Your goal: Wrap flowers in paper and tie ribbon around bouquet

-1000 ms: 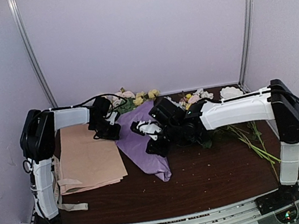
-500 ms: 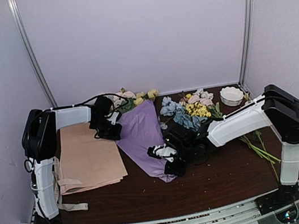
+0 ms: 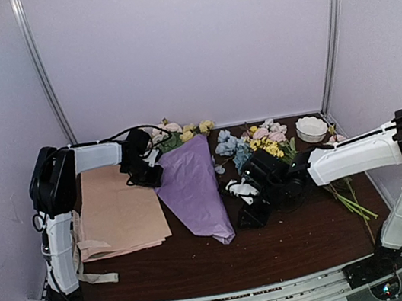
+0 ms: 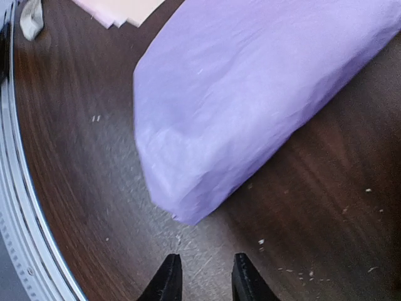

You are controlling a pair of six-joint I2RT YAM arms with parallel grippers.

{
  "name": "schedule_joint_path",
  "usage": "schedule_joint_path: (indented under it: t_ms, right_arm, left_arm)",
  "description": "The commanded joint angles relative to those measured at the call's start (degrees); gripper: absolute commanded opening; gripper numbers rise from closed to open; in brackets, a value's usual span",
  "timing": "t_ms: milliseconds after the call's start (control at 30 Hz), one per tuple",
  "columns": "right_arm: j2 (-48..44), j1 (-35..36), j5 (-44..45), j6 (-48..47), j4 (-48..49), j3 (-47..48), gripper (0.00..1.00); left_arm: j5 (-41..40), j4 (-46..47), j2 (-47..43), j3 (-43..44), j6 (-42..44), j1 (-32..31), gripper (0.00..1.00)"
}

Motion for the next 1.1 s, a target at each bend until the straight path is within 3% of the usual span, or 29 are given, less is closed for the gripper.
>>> schedule_joint_path:
  t_ms: [0,267,400,533,667,833,900,1067]
  right_arm:
    - [1.01,-4.65,-4.97,10.25,5.37,4.05,0.29]
    - [8.87,-4.46,-0.57,8.47,9.79,14.89,0.29]
    - [19.90,-4.45,0.15,6.72,0.17,26.14,0.28]
    - [26.16,-4.34,-0.49,7.04,-1.62,29.37,0.27]
    - [28.00,-4.28,0.51,6.86,-2.38,29.41,0.27]
    - [28.66,-3.99,0.12,6.78,-2.44,29.28,0.26]
    - [28.60,-3.93,0.22,6.92,-2.12,28.85,0.26]
    - [28.46,-3.59,0.05,7.34,-1.15,28.22,0.26]
  left_arm:
    - [0.07,2.66,0.79,0.32,-0.11,0.72,0.00]
    - [0.58,3.32,0.79,-0.13,-2.46,0.71,0.00]
    - [0.39,3.33,0.11,-0.11,-3.41,0.71,0.00]
    - [-0.69,3.33,-1.52,-0.22,-3.66,0.70,0.03]
    - [-4.48,2.38,-3.65,-0.22,-4.28,0.68,0.17]
    - [-10.99,3.24,-11.01,-4.36,-7.39,0.70,0.54]
    - [-10.81,6.18,-15.26,-8.98,-9.86,0.67,0.64]
    - [-1.54,16.18,-18.71,-19.06,-17.06,0.67,0.71]
